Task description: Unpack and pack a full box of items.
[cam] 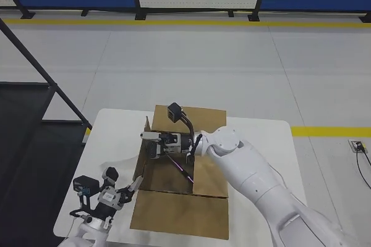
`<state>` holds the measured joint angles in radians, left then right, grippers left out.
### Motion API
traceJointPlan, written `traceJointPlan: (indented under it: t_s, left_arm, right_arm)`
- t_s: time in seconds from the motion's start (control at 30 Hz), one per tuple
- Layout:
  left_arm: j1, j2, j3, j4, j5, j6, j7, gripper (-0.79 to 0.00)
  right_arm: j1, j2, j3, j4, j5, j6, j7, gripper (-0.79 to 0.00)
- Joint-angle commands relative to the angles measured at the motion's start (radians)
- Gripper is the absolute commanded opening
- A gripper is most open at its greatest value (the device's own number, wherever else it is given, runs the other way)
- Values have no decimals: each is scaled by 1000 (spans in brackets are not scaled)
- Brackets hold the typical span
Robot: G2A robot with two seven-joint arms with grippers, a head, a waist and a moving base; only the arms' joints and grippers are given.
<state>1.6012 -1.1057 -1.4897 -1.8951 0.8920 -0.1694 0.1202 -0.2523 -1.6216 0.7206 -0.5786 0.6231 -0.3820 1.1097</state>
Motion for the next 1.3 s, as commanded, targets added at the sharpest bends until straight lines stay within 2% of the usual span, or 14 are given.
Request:
traceJointPlan:
  t_s: [0.0,0.2,0.47,0.6,0.77,0.97,1.07,1.27]
  left_arm:
    - [8,0,-21,-2,-24,-5,1,0]
    - [49,2,-95,-3,-59,-29,-1,0]
    - [50,3,-156,58,-93,-45,-48,0]
    - [30,4,-160,117,-75,-50,-88,0]
    - [-9,4,-153,199,-53,-56,-133,0]
    - [-41,1,-141,249,-51,-61,-144,0]
    - [-46,1,-140,258,-49,-62,-153,0]
    - [-53,1,-148,259,-37,-67,-162,0]
  right_arm:
    - [0,-1,6,10,-3,-12,-7,0]
    - [-14,16,44,19,-50,-74,-63,0]
    - [-96,80,150,-66,-93,-139,-95,0]
    - [-174,124,224,-185,-128,-162,-96,0]
    - [-322,180,334,-427,-207,-172,-145,0]
    - [-494,226,434,-704,-306,-92,-183,0]
    - [-530,236,459,-766,-323,-57,-189,0]
    - [-547,245,476,-796,-326,-28,-188,0]
